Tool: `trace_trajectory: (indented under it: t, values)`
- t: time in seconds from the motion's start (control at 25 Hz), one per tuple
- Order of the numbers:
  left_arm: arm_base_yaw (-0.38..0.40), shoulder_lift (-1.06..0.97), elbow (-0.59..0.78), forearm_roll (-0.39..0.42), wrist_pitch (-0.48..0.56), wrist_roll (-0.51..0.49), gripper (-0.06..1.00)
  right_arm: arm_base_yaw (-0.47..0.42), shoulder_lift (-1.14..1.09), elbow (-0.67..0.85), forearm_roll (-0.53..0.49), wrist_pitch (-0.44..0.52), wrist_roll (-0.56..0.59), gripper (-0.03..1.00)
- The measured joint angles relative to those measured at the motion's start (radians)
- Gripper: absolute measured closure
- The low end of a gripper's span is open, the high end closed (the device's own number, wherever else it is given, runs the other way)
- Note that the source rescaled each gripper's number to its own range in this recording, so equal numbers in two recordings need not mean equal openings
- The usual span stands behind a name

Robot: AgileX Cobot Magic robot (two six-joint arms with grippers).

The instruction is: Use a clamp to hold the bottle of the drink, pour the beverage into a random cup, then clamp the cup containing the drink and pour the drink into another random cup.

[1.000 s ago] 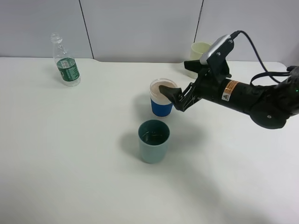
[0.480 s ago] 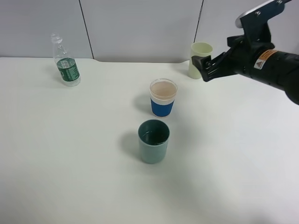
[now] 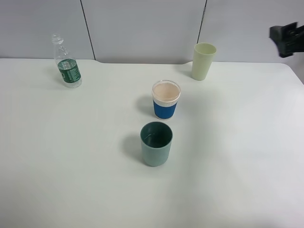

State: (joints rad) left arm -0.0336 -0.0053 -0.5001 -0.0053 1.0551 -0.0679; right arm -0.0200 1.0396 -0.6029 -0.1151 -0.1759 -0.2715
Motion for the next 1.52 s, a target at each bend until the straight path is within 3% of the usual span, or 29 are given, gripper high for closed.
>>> trace_trajectory:
  t: [0.24,0.4,0.68,1.12,1.52]
  values:
    - [0.000,0.000,0.000,0.005,0.000,0.000,-0.06,-0.179,-0.248,0.000,0.000,0.202,0.007,-0.03]
    - [0.000,0.000,0.000,0.000,0.000,0.000,-0.06,-0.229,-0.420,0.000,0.000,0.328,0.026,-0.03]
    - [0.000,0.000,0.000,0.005,0.000,0.000,-0.06,-0.235,-0.704,0.000,0.019,0.574,0.042,-0.03]
    - [0.000,0.000,0.000,0.005,0.000,0.000,-0.06,-0.219,-1.016,0.000,0.227,0.882,0.050,-0.03]
    - [0.000,0.000,0.000,0.000,0.000,0.000,-0.06,-0.184,-1.042,0.000,0.243,1.112,0.041,-0.03]
